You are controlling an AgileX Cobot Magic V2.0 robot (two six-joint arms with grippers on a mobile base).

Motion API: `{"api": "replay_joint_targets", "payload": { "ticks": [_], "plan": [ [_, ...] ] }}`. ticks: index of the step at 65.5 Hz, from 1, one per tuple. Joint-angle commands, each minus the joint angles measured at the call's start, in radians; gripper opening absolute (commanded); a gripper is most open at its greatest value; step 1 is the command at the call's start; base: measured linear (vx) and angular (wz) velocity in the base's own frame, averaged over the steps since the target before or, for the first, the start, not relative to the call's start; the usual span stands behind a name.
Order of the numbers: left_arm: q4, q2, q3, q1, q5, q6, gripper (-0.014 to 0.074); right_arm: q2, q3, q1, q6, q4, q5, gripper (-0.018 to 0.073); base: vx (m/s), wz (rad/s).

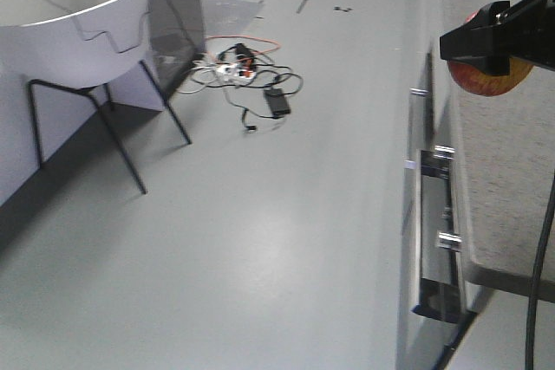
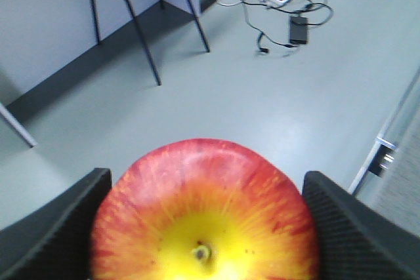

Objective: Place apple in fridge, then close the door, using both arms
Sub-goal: 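Hold the apple in the right gripper while the base turns away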

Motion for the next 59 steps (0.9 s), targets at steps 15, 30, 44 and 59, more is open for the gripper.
{"api": "replay_joint_targets", "payload": {
  "ticks": [15, 30, 44, 59],
  "plan": [
    [0.003, -0.017, 0.014, 0.001, -0.072, -0.003, -0.0008, -0.029, -0.029, 0.001, -0.006, 0.026, -0.059, 0.0133, -0.05, 0.48],
    [0.003, -0.017, 0.014, 0.001, -0.072, -0.003, -0.0008, -0.029, -0.029, 0.001, -0.005, 0.026, -0.059, 0.0133, -0.05, 0.44],
    [0.003, -0.017, 0.014, 0.001, -0.072, -0.003, -0.0008, -0.029, -0.029, 0.001, -0.005, 0.026, -0.059, 0.0133, -0.04, 0.36],
    [0.003, -0.017, 0.014, 0.001, -0.072, -0.003, -0.0008, -0.029, -0.029, 0.001, -0.006, 0.026, -0.059, 0.0133, -0.03, 0.33]
  ]
}}
